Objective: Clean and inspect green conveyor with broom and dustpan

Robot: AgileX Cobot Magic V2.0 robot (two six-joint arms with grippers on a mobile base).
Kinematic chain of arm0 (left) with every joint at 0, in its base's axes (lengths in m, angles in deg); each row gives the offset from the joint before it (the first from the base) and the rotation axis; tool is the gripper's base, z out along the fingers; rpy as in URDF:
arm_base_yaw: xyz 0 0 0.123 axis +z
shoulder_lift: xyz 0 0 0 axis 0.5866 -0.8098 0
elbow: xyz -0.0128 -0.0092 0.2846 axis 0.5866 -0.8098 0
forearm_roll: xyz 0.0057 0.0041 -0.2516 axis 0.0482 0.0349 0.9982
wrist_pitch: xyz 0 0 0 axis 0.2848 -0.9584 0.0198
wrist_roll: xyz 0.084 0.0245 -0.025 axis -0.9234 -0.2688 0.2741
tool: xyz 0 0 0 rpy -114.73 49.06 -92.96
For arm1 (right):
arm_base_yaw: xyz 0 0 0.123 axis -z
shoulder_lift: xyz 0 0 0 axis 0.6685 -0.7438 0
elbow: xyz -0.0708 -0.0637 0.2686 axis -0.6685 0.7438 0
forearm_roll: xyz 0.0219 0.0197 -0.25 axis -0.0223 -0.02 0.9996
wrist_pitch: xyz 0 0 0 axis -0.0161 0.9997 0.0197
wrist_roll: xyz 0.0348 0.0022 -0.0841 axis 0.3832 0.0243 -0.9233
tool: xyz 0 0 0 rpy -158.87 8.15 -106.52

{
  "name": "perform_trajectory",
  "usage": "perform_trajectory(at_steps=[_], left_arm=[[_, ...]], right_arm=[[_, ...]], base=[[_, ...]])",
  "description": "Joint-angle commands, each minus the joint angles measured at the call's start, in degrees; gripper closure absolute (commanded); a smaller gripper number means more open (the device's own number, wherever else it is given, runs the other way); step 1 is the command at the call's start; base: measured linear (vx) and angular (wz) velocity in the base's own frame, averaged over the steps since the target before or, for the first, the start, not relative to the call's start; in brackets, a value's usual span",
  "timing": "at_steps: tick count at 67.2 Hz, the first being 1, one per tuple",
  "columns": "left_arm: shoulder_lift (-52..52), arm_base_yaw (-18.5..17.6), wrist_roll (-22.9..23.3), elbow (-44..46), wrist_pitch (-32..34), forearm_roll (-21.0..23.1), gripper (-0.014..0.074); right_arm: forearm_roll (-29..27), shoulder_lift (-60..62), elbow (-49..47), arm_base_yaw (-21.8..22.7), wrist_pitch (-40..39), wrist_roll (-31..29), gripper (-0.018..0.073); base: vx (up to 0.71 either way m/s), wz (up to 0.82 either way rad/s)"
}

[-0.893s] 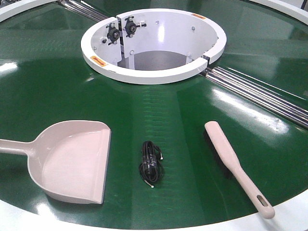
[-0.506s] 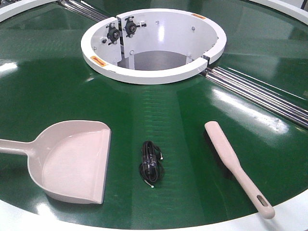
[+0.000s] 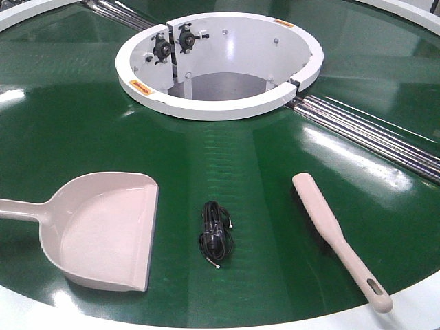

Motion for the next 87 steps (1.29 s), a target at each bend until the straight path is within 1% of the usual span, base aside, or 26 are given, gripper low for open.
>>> perform_trajectory(at_steps=[1, 14, 29, 35, 42, 47, 50, 56, 59, 63, 66, 71, 74, 76, 81, 87], left_arm=[[0.8, 0.1, 0.5, -1.0, 4.2, 0.5, 0.0603], [0.8, 0.1, 0.5, -1.0, 4.4, 0.5, 0.0603], [0.8, 0.1, 1.0, -1.0, 4.8, 0.6, 0.0603], [0.8, 0.1, 3.2, -1.0, 5.2, 0.6, 0.0603], [0.8, 0.1, 7.2, -1.0, 6.4, 0.6, 0.0603], [0.8, 0.1, 11.9, -1.0, 8.1, 1.0, 0.0603], [0.8, 0.1, 14.5, -1.0, 10.3, 1.1, 0.0603], [0.8, 0.1, 17.2, -1.0, 15.4, 1.1, 0.0603], [0.8, 0.1, 17.4, -0.5, 18.2, 1.1, 0.0603], [0.8, 0.1, 17.2, 0.8, 21.4, 0.9, 0.0603], [0.8, 0.1, 16.8, 2.5, 22.6, -0.1, 0.0603], [0.7, 0.1, 16.7, 6.9, 22.6, -2.4, 0.0603], [0.6, 0.1, 16.7, 10.0, 22.0, -5.4, 0.0603], [0.1, 0.1, 16.8, 12.9, 21.1, -7.9, 0.0603], [-2.1, 0.0, 17.0, 20.2, 16.9, -12.3, 0.0603], [-6.2, -0.1, 17.0, 29.1, 12.1, -14.3, 0.0603]], right_arm=[[0.1, 0.6, 1.0, 0.2, -4.4, -0.2, 0.0563], [0.1, 0.6, 0.9, 0.2, -7.0, -0.2, 0.0563], [0.1, 0.6, 0.9, 0.2, -7.7, -0.2, 0.0563], [0.1, 0.6, 0.9, 0.2, -9.4, -0.2, 0.0563], [0.0, 0.6, 0.9, 0.2, -9.9, -0.2, 0.0563], [-0.1, 0.6, 0.9, 0.2, -10.0, -0.1, 0.0563], [-0.1, 0.6, 0.9, 0.2, -10.3, -0.1, 0.0563], [0.0, 0.6, 0.9, 0.2, -13.8, -0.1, 0.0563], [0.1, 0.6, 0.5, 0.2, -16.1, -0.1, 0.0563], [0.6, 0.6, -1.3, 0.2, -16.4, -0.3, 0.0563], [1.2, 0.6, -3.0, 0.2, -15.2, -0.3, 0.0563], [4.6, 0.6, -7.7, 0.2, -11.6, -0.3, 0.0563], [6.0, 0.5, -10.4, 0.2, -8.5, -0.2, 0.0563], [6.8, 0.2, -12.9, 0.2, -6.5, -0.2, 0.0563], [6.6, -1.4, -18.3, 0.2, -1.7, 0.2, 0.0563], [5.4, -4.7, -25.6, 0.2, 2.8, 1.5, 0.0563]], base=[[0.00, 0.00], [0.00, 0.00], [0.00, 0.00], [0.00, 0.00], [0.00, 0.00], [0.00, 0.00], [0.00, 0.00], [0.00, 0.00], [0.00, 0.00], [0.00, 0.00], [0.00, 0.00], [0.00, 0.00], [0.00, 0.00], [0.00, 0.00], [0.00, 0.00], [0.00, 0.00]])
